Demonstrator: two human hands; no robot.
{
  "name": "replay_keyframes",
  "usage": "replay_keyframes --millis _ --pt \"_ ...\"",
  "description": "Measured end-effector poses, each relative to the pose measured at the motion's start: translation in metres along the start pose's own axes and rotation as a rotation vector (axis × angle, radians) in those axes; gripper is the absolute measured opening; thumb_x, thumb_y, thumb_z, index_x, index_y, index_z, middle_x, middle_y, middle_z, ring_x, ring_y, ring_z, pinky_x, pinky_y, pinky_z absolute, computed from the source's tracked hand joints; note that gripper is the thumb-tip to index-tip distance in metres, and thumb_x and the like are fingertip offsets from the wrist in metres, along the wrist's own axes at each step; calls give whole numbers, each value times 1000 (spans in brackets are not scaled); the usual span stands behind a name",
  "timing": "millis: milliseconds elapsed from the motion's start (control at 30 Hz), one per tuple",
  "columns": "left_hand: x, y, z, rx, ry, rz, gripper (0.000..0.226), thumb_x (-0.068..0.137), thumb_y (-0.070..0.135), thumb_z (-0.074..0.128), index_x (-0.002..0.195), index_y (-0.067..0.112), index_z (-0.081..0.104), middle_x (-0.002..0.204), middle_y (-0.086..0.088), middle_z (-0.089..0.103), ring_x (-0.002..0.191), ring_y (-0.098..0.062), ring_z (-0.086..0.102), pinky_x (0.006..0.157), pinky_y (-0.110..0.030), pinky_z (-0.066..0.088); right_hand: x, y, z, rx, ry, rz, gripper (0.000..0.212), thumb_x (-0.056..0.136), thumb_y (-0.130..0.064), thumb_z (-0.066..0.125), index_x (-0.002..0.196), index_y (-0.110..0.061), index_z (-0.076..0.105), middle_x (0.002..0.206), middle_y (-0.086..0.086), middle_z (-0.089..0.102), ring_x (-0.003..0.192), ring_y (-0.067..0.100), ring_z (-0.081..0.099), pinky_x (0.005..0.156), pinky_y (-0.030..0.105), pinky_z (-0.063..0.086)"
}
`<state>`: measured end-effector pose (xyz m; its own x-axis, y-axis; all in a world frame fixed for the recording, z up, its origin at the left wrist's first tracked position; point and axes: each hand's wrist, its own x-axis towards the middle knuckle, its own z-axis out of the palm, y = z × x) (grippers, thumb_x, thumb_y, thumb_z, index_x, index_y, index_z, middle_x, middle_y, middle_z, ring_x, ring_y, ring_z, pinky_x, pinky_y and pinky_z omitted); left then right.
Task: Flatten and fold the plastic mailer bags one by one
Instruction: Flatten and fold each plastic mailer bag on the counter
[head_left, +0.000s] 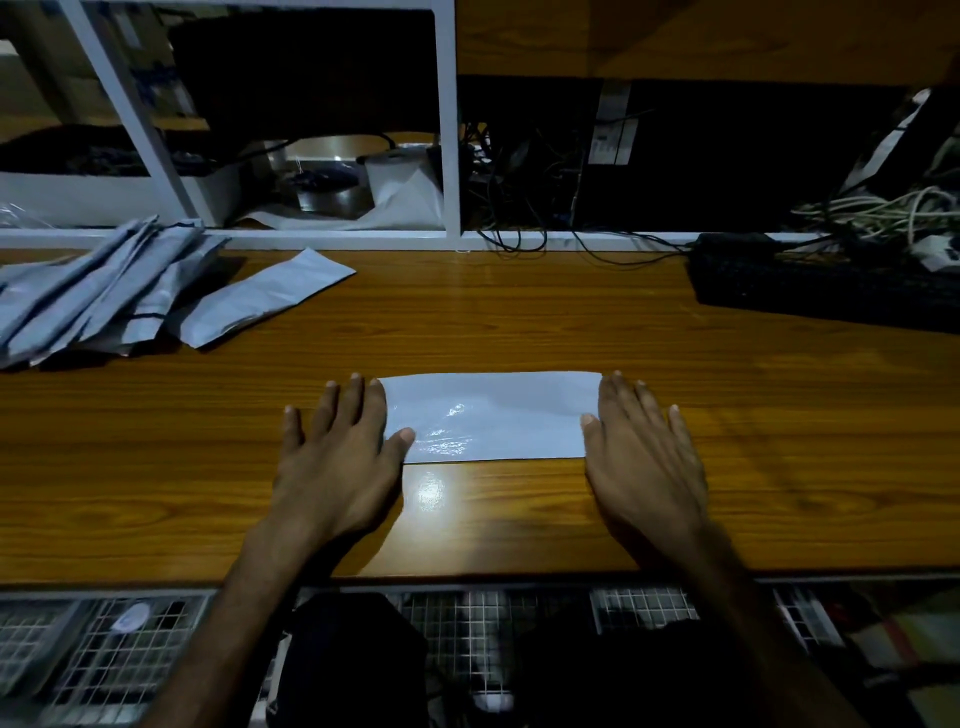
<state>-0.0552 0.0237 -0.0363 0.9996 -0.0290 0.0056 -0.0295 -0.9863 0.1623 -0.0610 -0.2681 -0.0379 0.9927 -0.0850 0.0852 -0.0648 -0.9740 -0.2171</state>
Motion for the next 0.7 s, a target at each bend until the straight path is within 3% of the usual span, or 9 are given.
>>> replay_keyframes --millis 133,333,500,600,700 --pt "-12 -11 -3 -21 47 75 77 96 56 0 166 25 10 175 -4 0 161 -25 -6 126 -58 -4 -1 16 -6 31 7 -45 56 112 -35 20 166 -21 11 173 -3 11 159 15 6 130 42 3" --pt "-16 -20 -4 -101 115 107 69 99 41 16 162 17 31 173 -10 11 160 -27 2 127 -55 3 1 21 -8 149 85 -46 54 107 -13 37 161 -20 32 166 2 35 155 21 27 127 44 16" --pt "-13 -9 -11 -254 147 131 50 111 37 30 155 19 43 172 -8 16 160 -27 9 126 -54 10 5 7 -17 234 185 4 39 109 -18 43 147 -14 51 148 4 57 137 28 51 120 45 29" --pt "6 18 -15 -224 157 168 43 110 29 39 149 16 50 170 -12 22 159 -29 15 126 -54 13 16 -20 -17 265 225 -59 27 108 -19 47 129 -14 63 128 4 67 118 27 61 110 46 44" --pt "36 51 -8 -178 151 205 37 109 27 41 140 14 56 166 -15 32 156 -31 22 126 -56 19 34 -53 -12 249 187 -132 19 108 -25 46 109 -18 64 108 2 69 95 24 64 81 40 51"
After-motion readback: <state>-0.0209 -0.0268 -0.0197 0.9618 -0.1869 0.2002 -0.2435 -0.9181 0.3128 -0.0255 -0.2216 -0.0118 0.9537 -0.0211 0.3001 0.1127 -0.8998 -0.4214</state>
